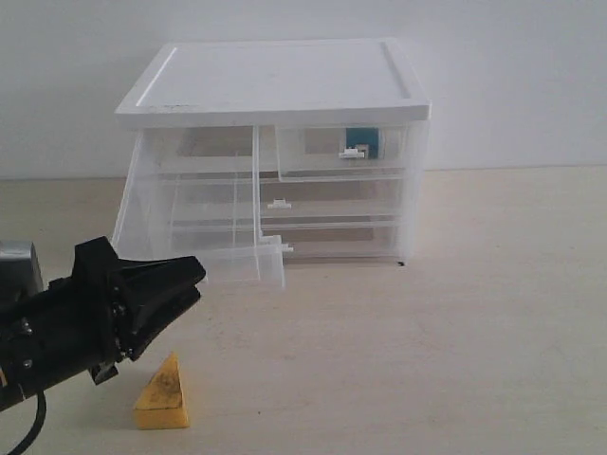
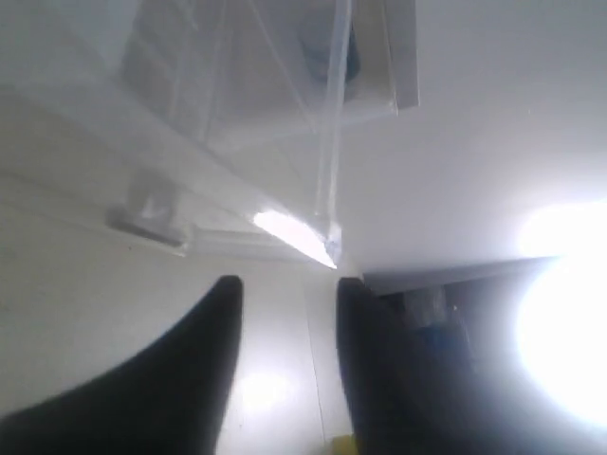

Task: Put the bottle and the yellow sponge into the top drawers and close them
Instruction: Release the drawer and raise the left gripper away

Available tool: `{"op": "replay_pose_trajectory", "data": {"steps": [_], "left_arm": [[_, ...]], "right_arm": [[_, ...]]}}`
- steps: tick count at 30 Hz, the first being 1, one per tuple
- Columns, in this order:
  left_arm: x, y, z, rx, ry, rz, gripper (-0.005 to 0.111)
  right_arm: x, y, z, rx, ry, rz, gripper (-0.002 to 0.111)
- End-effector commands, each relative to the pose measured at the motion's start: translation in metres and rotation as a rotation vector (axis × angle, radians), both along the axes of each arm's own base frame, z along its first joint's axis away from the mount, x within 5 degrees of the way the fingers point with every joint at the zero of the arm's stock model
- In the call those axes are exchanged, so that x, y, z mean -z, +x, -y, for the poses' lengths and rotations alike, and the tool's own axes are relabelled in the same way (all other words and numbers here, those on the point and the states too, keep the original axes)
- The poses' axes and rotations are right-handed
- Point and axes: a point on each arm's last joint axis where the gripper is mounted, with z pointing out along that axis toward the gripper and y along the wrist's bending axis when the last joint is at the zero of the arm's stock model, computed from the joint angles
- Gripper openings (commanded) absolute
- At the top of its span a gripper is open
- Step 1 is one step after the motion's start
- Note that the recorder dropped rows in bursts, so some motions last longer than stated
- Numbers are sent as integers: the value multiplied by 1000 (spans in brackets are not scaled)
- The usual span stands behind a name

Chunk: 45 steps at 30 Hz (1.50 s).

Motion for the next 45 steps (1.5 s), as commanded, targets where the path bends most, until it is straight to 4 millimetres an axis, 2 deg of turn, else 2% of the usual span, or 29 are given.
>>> {"op": "replay_pose_trajectory", "data": {"steps": [1,3,5,11,16,24,26,32,35,39,45], "left_arm": [[-2,-7,5,75,10,22,60],[-1,-11,7,129,25,28,59],[-1,-17,11,206,46,39,51],[-12,-30,15,350,83,123,4],[-51,-40,20,497,116,336,4],[-141,-62,21,640,248,832,4],[-159,-59,17,575,382,872,4],[-203,-33,-8,170,746,790,4],[-220,-23,-19,-1,783,760,4],[-231,-12,-36,-227,928,775,4],[-234,2,-73,-561,1327,722,4]], "right_arm": [[-1,0,0,3,-5,9,0],[-1,0,0,3,-5,9,0],[-1,0,0,3,-5,9,0],[-1,0,0,3,-5,9,0],[-1,0,0,3,-5,9,0],[-1,0,0,3,-5,9,0],[-1,0,0,3,-5,9,0],[-1,0,0,3,-5,9,0],[-1,0,0,3,-5,9,0],[-1,0,0,3,-5,9,0],[-1,0,0,3,-5,9,0]]}}
